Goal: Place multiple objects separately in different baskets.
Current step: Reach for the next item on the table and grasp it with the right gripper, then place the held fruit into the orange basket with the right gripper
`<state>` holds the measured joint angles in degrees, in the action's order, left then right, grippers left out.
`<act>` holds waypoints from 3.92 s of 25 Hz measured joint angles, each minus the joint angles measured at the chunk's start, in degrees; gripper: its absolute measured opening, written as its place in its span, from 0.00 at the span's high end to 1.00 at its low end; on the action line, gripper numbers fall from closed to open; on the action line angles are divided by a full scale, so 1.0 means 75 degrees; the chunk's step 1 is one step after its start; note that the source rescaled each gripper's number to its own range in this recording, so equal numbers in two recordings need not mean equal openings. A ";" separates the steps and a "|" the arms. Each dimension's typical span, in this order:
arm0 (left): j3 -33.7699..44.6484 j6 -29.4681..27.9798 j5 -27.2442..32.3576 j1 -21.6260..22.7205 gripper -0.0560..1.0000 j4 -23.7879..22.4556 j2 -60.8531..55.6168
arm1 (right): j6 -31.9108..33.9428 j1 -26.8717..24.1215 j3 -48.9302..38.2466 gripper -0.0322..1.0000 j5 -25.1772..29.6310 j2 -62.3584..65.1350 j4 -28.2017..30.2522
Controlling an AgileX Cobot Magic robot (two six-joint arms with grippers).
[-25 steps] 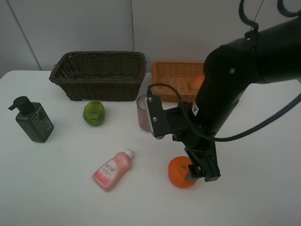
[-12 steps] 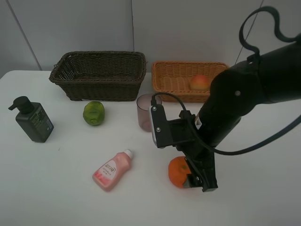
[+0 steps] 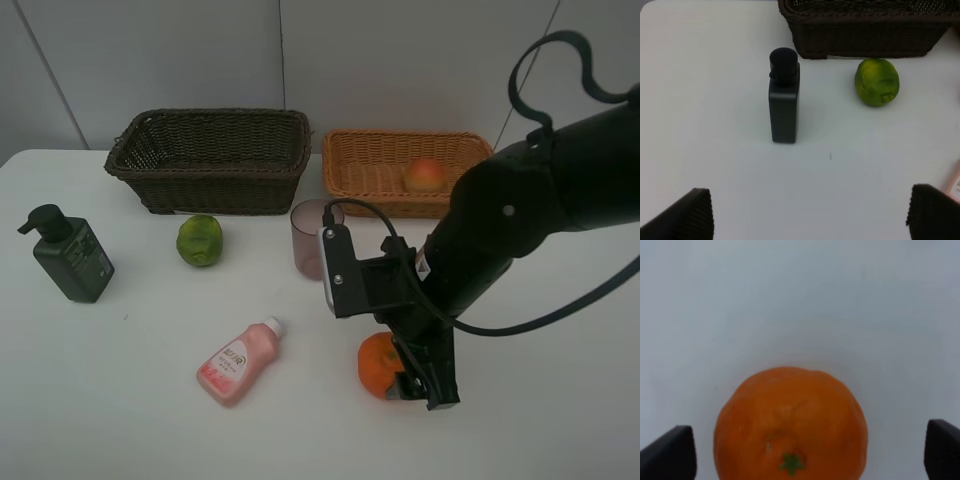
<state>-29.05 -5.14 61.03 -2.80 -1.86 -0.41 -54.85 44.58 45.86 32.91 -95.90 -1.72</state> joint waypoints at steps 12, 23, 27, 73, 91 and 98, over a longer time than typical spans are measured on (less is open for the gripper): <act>0.0000 0.0000 0.0000 0.0000 0.00 0.0000 0.0000 | 0.0000 0.0000 -0.0238 0.03 -0.0329 -0.0434 0.0012; 0.0000 0.0000 0.0000 0.0000 0.00 0.0000 0.0000 | 0.0000 0.0000 -0.0238 0.03 -0.0610 -0.0747 0.0012; 0.0000 0.0000 0.0000 0.0000 0.00 0.0000 0.0000 | 0.0000 0.0000 -0.0238 0.03 -0.0624 -0.0768 0.0012; 0.0000 0.0000 0.0000 0.0000 0.00 0.0000 0.0000 | 0.6141 -0.0507 0.3449 0.61 0.2415 -0.0552 0.1323; 0.0000 0.0000 0.0000 0.0000 0.00 0.0000 0.0000 | 0.9072 -0.2132 0.8330 0.61 0.3632 -0.3456 0.1826; 0.0000 0.0000 0.0000 0.0000 0.00 0.0000 0.0000 | 0.9553 -0.2321 0.8741 0.61 0.2668 -0.4259 0.1894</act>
<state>-29.05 -5.14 61.03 -2.80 -1.86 -0.41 16.80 27.17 111.41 52.92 -127.85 12.49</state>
